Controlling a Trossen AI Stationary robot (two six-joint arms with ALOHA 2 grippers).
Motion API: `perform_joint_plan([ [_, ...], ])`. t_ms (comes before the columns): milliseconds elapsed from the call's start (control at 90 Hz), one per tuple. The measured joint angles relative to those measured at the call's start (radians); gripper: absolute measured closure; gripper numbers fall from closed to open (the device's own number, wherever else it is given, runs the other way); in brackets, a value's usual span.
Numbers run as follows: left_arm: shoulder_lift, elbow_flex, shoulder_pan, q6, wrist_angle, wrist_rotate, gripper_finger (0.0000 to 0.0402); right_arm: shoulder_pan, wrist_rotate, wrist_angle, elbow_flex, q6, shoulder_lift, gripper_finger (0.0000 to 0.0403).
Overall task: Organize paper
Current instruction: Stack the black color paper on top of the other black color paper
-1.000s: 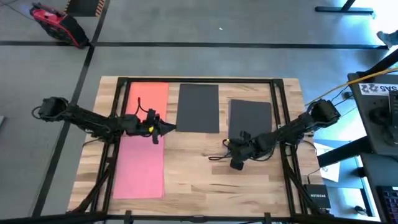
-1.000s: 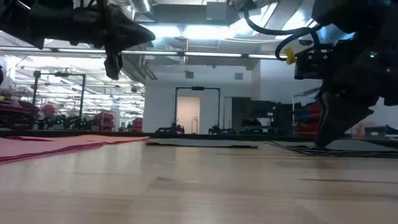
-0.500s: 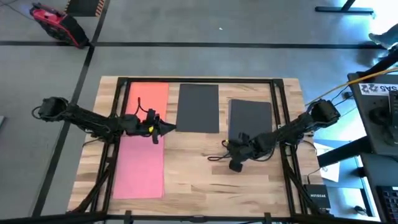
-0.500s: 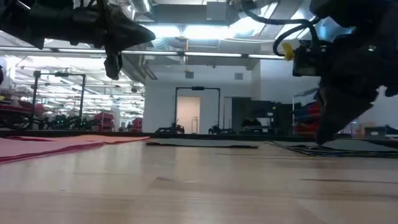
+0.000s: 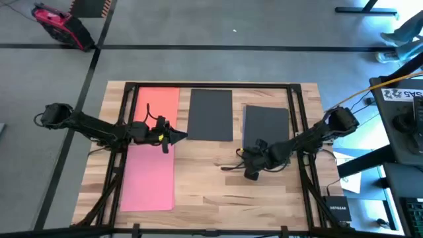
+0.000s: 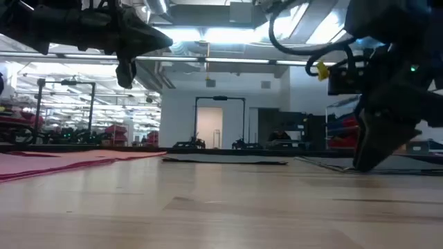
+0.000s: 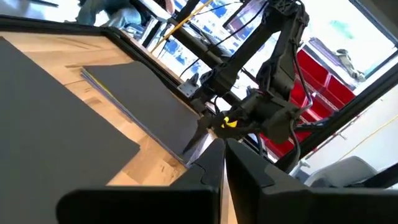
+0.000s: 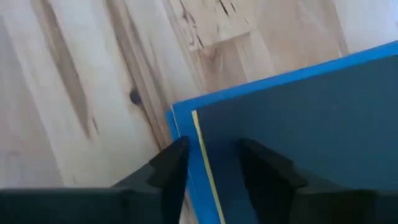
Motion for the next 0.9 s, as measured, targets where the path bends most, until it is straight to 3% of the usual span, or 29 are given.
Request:
perform_joint_plan([
  [156,0.000,0.000,0.000,-0.010,-0.018,0.000,0.0402,0.000,-0.018,0.004,0.001,0.022,0.005,0.0275],
  [456,0.000,0.000,0.000,-0.011,-0.015,0.000,0.0402,0.000,-0.082,0.010,0.016,0.044,0.002,0.0396],
  [733,0.000,0.000,0.000,-0.009,-0.013,0.000,0.0402,0.000,-0.122,0.011,0.097,0.040,0.003,0.0387],
  [900,0.000,0.000,0.000,-0.009,-0.009,0.000,0.0402,-0.003,-0.054,0.013,0.167,0.018,0.002,0.0386],
])
